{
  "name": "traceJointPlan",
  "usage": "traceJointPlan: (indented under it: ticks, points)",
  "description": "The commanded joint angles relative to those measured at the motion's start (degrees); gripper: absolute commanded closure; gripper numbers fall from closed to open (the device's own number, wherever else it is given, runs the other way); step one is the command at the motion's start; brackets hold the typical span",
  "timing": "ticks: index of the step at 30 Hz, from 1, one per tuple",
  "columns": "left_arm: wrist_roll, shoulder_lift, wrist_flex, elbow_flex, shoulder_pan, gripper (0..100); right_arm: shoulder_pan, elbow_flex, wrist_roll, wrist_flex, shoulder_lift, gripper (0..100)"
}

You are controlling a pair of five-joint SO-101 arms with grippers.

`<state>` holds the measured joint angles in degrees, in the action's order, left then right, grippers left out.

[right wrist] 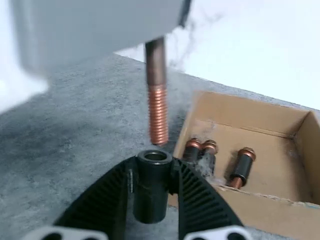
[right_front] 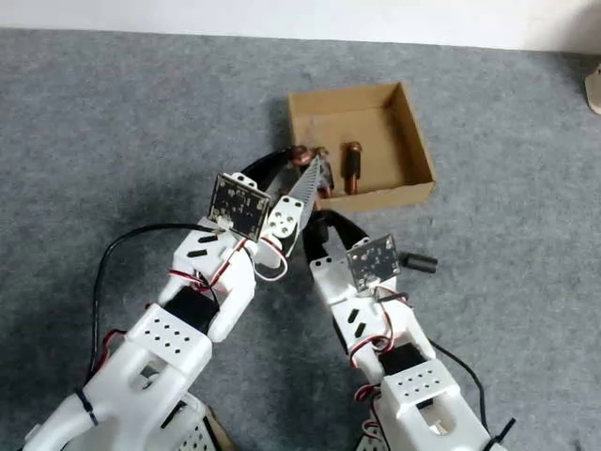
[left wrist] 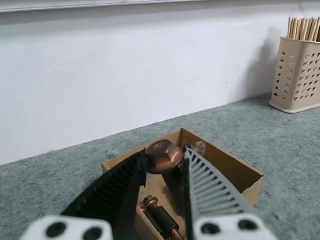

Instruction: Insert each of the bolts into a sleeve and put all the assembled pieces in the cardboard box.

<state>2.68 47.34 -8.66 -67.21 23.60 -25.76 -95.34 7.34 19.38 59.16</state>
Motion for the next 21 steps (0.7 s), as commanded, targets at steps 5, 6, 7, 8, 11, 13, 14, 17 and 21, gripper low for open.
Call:
traceJointPlan:
  ticks: [5, 6, 7, 8, 11, 13, 14, 17, 21]
  points:
    - [0.79, 1.1, -0.79, -0.66, -0.04, 100, 1.8, -8.57, 0.62, 3.12, 0.92, 99.4]
    - [0.79, 1.1, -0.79, -0.92, 0.48, 100, 1.8, -8.57, 0.62, 4.09, 0.92, 99.4]
    - [0.79, 1.1, -0.79, -1.19, 0.84, 100, 1.8, -8.57, 0.53, 4.53, 0.92, 99.4]
    - [0.7, 1.1, -0.79, -1.36, 0.92, 100, 1.8, -8.57, 0.44, 4.53, 0.92, 99.4]
    - [0.7, 1.1, -0.79, -1.01, 0.84, 100, 1.71, -8.57, 0.35, 4.44, 0.57, 99.4]
    - [0.7, 1.1, -0.79, -0.66, 0.84, 100, 1.71, -8.57, 0.35, 4.44, 0.57, 99.4]
    - [0.7, 1.1, -0.79, -0.48, 0.84, 100, 1.71, -8.57, 0.35, 4.44, 0.57, 99.4]
    - [0.79, 1.1, -0.79, -0.13, 0.84, 100, 1.71, -8.57, 0.35, 4.44, 0.57, 99.4]
    - [0.79, 1.1, -0.79, -0.13, 0.92, 100, 0.22, -8.57, 0.35, 4.44, 0.57, 99.4]
